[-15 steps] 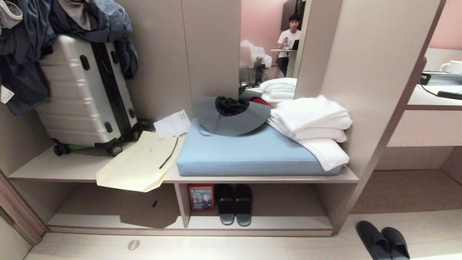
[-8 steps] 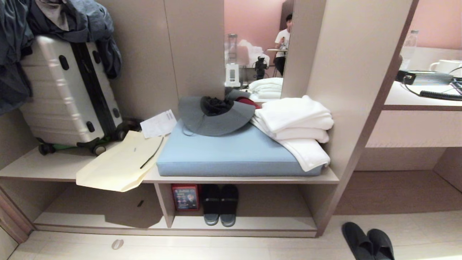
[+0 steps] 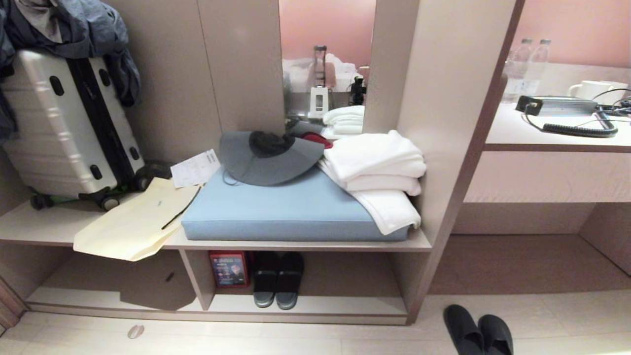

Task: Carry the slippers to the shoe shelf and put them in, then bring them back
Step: Pick up the slippers on the floor

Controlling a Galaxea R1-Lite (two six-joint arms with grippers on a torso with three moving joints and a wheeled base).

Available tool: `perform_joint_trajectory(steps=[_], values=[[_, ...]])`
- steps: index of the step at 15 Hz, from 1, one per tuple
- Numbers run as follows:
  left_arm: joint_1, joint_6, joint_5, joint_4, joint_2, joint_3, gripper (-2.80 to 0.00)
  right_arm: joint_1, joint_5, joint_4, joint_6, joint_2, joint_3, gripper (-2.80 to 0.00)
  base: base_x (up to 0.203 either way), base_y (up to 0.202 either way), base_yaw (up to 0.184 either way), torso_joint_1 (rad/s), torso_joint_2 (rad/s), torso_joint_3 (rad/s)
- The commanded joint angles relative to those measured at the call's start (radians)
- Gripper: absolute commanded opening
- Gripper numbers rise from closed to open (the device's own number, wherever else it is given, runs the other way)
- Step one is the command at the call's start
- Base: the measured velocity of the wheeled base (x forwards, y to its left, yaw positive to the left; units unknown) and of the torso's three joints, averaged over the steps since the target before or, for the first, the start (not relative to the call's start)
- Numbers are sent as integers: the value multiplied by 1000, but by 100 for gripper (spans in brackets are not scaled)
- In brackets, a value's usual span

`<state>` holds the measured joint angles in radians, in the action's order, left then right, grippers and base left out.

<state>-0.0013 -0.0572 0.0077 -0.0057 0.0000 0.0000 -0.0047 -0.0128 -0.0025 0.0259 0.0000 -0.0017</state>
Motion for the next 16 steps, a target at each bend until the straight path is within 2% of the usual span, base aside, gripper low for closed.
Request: perform_joint_trajectory(steps=[1, 16], values=[[0, -1, 0, 0, 1, 0, -280, 0, -1, -1, 0, -2, 0, -280, 0, -195, 3, 6, 2, 7], [0, -1, 0, -1, 0, 1, -280, 0, -3, -1, -1, 0, 0, -280, 0, -196, 3, 2, 2, 3]])
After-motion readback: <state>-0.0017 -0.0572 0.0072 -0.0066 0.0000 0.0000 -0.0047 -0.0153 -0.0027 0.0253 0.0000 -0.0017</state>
